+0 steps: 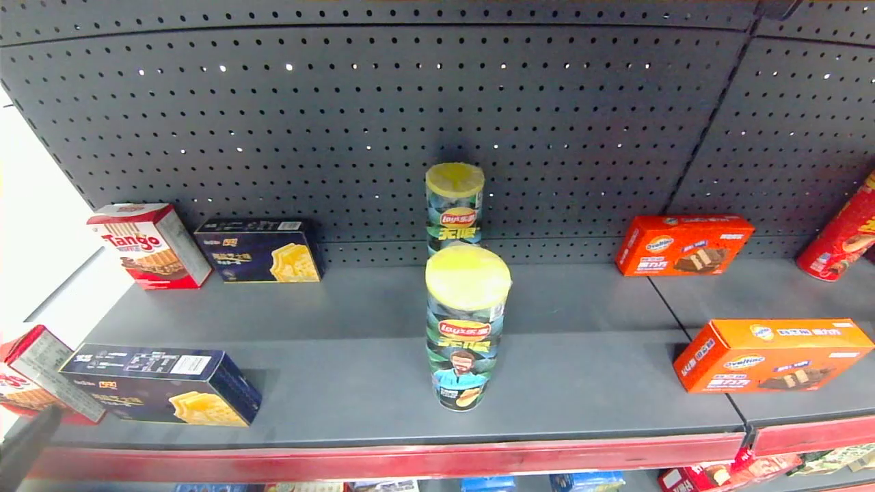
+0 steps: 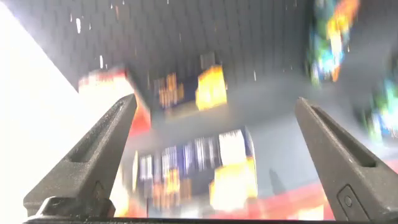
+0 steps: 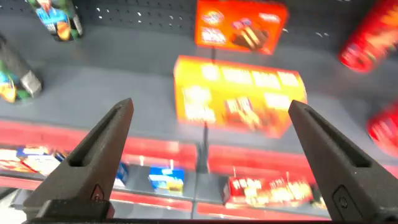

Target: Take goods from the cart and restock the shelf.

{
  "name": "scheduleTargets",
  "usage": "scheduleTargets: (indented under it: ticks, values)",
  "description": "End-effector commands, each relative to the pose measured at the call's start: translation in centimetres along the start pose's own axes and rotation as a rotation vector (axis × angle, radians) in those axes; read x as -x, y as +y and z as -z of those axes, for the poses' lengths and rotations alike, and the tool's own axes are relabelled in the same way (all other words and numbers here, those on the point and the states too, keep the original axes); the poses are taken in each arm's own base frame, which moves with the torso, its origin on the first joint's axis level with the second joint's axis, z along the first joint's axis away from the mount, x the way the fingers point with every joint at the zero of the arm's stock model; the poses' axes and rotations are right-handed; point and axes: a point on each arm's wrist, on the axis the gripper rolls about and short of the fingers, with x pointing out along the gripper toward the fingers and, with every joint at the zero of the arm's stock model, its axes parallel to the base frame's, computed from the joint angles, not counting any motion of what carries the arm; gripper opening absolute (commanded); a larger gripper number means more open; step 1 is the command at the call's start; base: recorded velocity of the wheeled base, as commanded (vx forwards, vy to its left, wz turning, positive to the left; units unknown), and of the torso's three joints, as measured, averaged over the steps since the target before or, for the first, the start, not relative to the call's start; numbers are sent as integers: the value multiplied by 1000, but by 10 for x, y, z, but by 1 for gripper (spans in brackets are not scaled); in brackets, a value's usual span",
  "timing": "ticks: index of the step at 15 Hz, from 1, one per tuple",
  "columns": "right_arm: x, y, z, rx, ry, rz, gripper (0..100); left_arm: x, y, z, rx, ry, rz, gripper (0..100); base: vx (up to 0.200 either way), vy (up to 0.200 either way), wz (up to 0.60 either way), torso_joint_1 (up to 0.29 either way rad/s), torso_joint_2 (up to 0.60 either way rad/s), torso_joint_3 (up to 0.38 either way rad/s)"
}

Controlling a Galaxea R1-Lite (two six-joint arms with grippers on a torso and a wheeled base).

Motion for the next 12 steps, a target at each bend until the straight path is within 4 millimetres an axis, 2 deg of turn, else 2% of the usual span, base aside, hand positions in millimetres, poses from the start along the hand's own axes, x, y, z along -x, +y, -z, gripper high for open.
scheduleTargets:
  ticks: [1,2,3,4,5,7,8,9,12]
  values:
    - [29,3,64,-19,-32,62,100,60,-11,62,28,18,-47,100,0,0,0,0,0,0]
    - [27,3,66,-25,-42,75,100,56,-12,66,71,18,-63,100,0,0,0,0,0,0]
    - [18,4,87,-55,-36,120,100,51,-16,84,91,53,-63,100,0,0,0,0,0,0]
    - [16,5,95,-72,-12,142,100,47,-20,99,95,69,-77,100,0,0,0,0,0,0]
    - [16,4,96,-89,-8,160,100,48,-21,104,108,119,-72,100,0,0,0,0,0,0]
    - [16,5,97,-106,-2,140,100,48,-21,105,142,127,-67,100,0,0,0,0,0,0]
    - [16,8,100,-102,25,10,100,48,-21,105,143,127,-64,100,0,0,0,0,0,0]
    - [16,9,104,-88,72,-7,100,48,-22,105,143,125,-52,100,0,0,0,0,0,0]
    - [16,9,104,-86,67,-21,100,48,-23,105,139,120,12,100,0,0,0,0,0,0]
